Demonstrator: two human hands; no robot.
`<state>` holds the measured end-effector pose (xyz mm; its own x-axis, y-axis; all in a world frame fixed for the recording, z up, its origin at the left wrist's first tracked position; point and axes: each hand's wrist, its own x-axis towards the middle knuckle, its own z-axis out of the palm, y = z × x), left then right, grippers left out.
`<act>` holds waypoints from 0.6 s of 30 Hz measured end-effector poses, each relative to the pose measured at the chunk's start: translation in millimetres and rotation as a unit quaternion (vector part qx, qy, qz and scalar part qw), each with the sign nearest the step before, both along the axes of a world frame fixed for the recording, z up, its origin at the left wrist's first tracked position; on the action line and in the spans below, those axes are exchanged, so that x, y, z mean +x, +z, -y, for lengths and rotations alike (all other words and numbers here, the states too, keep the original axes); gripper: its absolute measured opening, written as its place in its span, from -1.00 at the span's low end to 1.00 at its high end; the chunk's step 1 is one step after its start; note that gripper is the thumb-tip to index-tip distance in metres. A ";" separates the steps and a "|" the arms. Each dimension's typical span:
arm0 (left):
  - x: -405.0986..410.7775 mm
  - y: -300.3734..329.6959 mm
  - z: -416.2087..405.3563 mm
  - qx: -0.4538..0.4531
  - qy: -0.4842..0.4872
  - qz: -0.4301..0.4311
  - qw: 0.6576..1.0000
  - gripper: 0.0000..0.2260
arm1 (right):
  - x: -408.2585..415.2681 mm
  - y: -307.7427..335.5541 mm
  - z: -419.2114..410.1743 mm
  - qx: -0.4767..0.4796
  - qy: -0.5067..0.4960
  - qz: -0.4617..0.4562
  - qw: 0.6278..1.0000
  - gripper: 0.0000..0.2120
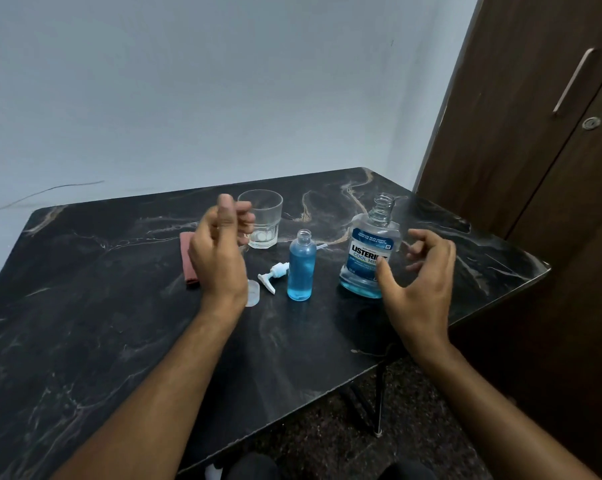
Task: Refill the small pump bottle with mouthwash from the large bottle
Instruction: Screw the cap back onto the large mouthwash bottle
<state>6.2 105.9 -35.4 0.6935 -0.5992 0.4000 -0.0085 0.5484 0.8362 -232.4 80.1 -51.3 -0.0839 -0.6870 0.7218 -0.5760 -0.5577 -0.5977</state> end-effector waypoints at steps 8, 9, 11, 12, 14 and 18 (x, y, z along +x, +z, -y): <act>20.4 -2.3 7.1 0.062 -0.010 -0.061 0.996 -0.55 | 46.3 -3.6 -33.7 -0.006 0.191 -0.191 0.963 -0.84; 19.3 -2.7 7.8 0.065 -0.010 -0.060 0.996 -0.54 | 54.3 -4.5 -36.9 0.011 0.207 -0.211 0.955 -0.84; 17.2 -3.8 7.3 0.071 -0.005 -0.058 0.996 -0.54 | 73.0 -3.8 -45.0 0.059 0.222 -0.240 0.943 -0.83; 16.3 -4.5 6.8 0.073 -0.005 -0.056 0.996 -0.53 | 82.7 -3.0 -49.2 0.084 0.223 -0.253 0.938 -0.81; 15.7 -5.7 5.6 0.078 -0.006 -0.047 0.996 -0.53 | 101.5 -1.1 -55.8 0.124 0.206 -0.278 0.930 -0.77; 14.0 -6.5 4.5 0.075 -0.005 -0.030 0.997 -0.53 | 128.7 0.1 -57.0 0.168 0.156 -0.297 0.927 -0.69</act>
